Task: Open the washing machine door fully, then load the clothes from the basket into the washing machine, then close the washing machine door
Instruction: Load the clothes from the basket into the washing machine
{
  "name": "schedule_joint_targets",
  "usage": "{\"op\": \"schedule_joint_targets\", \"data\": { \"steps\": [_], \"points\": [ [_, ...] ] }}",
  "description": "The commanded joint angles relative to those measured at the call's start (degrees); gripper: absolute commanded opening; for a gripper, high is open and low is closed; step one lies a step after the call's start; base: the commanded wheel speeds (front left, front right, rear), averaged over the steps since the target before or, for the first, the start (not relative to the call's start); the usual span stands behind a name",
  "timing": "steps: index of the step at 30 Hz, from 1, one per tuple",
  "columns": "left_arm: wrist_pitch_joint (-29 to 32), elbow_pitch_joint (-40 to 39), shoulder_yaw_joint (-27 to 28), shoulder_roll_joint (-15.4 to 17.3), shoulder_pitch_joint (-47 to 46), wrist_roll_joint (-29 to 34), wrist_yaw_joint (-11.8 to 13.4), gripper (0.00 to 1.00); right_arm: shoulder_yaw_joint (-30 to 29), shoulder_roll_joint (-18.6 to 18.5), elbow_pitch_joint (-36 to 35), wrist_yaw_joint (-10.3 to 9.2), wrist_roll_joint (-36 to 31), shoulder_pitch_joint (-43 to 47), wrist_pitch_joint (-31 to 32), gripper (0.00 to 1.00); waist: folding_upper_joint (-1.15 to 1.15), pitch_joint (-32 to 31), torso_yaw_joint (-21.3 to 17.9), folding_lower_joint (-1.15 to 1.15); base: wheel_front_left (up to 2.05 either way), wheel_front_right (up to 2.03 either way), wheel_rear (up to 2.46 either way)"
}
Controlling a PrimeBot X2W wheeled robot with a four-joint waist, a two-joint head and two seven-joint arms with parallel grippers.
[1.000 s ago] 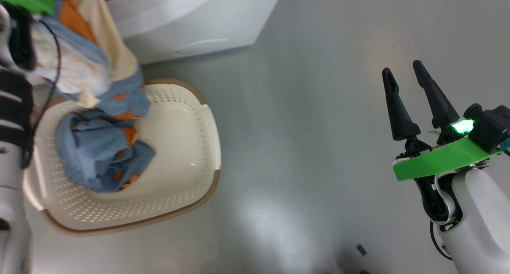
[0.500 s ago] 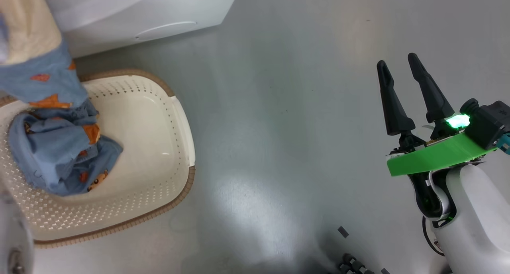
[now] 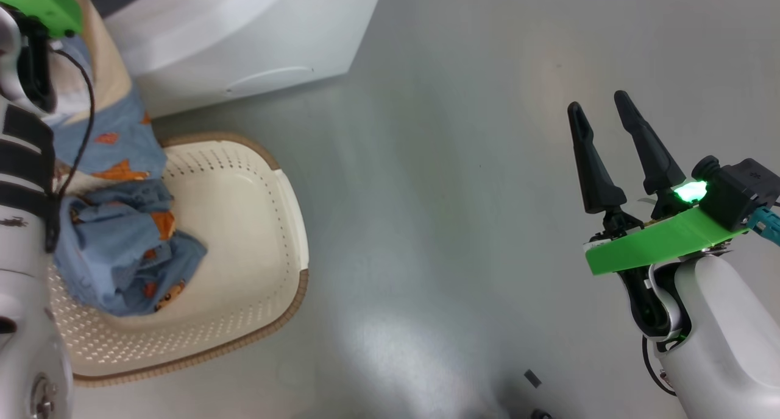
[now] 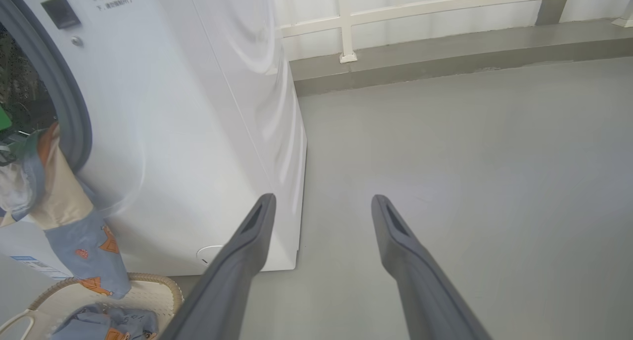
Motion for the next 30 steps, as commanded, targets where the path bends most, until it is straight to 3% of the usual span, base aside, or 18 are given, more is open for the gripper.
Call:
{"op": "schedule_joint_targets", "data": {
  "steps": [1, 14, 30],
  "points": [
    [-0.67, -0.67, 0.12, 1.79, -0.74, -0.78, -0.36, 1.0, 1.03, -0.77, -0.96, 0.32, 0.05, 1.09, -0.45, 1.0, 0.0, -1.22, 0.55, 0.0, 0.0, 0.0, 0.0],
    [-8.18, -0.08, -0.72, 0.26, 6.8, -1.42, -2.62, 1.0, 1.62, -1.41, 0.31, 0.32, 0.9, 1.43, -0.45, 1.0, 0.0, -8.72, 3.59, 0.0, 0.0, 0.0, 0.0],
    [-8.31, -22.94, 1.96, -4.23, 32.19, -0.48, -3.81, 1.0, 0.79, -2.7, 2.54, 0.32, 2.05, 5.91, -0.45, 1.0, 0.0, -22.26, 9.67, 0.0, 0.0, 0.0, 0.0]
  ]
}}
